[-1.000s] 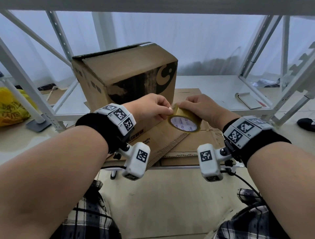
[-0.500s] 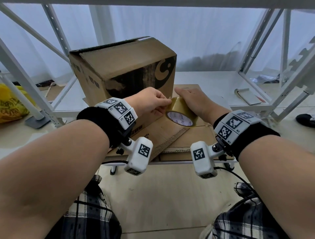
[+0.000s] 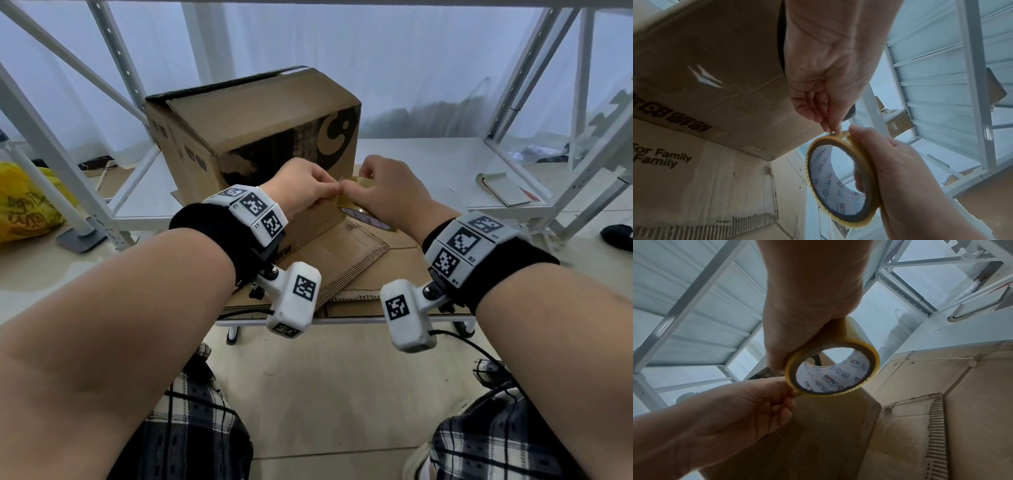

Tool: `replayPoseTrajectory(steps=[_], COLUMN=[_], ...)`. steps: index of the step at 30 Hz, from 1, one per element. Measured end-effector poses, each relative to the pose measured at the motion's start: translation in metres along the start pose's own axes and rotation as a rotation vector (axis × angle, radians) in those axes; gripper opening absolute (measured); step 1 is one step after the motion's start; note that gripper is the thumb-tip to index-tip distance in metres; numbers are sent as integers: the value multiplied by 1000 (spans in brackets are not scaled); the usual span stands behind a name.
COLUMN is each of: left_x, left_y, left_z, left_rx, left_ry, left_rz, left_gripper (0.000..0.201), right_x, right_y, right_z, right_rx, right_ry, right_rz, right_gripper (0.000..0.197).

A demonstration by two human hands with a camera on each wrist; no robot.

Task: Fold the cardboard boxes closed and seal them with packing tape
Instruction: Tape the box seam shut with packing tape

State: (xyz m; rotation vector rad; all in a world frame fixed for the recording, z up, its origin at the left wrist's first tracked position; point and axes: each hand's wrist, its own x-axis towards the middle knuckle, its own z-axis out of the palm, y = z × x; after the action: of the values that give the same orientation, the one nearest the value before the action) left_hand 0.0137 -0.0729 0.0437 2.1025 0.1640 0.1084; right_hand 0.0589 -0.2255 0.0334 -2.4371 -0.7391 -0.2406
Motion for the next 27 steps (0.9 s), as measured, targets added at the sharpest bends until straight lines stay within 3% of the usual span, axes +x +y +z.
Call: replayPoseTrajectory(steps=[6, 16, 24, 27], left_x=[3, 7, 6, 8], left_y=[9, 12, 18, 20], left_z=[-2, -5, -3, -3], left_rx=[277, 375, 366, 353], left_ry=[106, 158, 196, 233], left_rz=[173, 274, 297, 308], left_gripper=[17, 18, 16, 17], right_x=[6, 4, 7, 10], right_y=[0, 3, 9, 9], right_z=[1, 2, -4, -6], right_rx=[52, 82, 72, 21], right_ry=[-24, 3, -74, -39], right_rz=[50, 11, 162, 181], right_gripper=[34, 39, 56, 64])
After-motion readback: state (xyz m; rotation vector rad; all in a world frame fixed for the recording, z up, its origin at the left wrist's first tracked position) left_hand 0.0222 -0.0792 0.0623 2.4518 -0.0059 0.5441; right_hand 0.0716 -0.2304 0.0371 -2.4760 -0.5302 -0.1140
